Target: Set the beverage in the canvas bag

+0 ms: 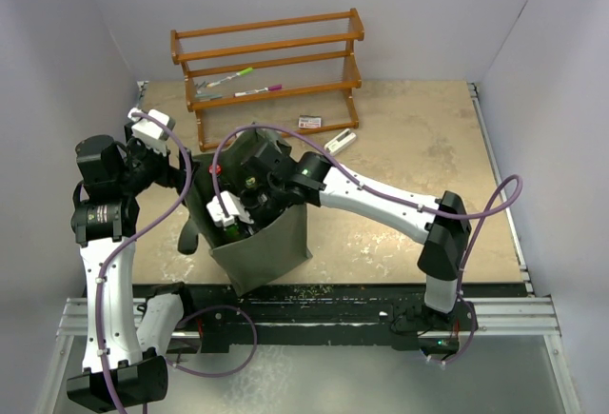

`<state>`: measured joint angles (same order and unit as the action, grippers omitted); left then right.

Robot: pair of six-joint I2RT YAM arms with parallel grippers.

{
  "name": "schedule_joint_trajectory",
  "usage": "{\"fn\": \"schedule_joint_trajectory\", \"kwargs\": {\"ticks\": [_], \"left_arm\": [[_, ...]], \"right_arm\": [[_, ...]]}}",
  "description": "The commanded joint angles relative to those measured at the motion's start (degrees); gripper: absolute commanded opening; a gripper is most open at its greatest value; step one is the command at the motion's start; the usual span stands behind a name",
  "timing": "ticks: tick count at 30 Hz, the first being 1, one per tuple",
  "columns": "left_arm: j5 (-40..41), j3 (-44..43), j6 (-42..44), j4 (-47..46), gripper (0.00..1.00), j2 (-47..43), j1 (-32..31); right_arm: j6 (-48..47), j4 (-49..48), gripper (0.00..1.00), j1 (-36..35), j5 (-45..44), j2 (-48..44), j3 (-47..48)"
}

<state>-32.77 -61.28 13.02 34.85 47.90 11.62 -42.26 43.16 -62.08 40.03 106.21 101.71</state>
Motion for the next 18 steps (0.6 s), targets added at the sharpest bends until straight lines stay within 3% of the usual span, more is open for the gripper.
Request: {"fn": "schedule_joint_trajectory", "kwargs": {"ticks": [1, 18], "left_arm": [[0.1, -0.9, -0.4, -2.0, 0.94, -0.3, 0.4], [0.2, -0.8, -0.3, -2.0, 0.94, -0.4, 0.4]], "right_arm": [[-0.5, 1.7, 0.06, 0.6, -0.1, -0.6, -1.6], [0.7, 0.8, 0.09, 0.6, -3.0, 5.0, -5.1]]}}
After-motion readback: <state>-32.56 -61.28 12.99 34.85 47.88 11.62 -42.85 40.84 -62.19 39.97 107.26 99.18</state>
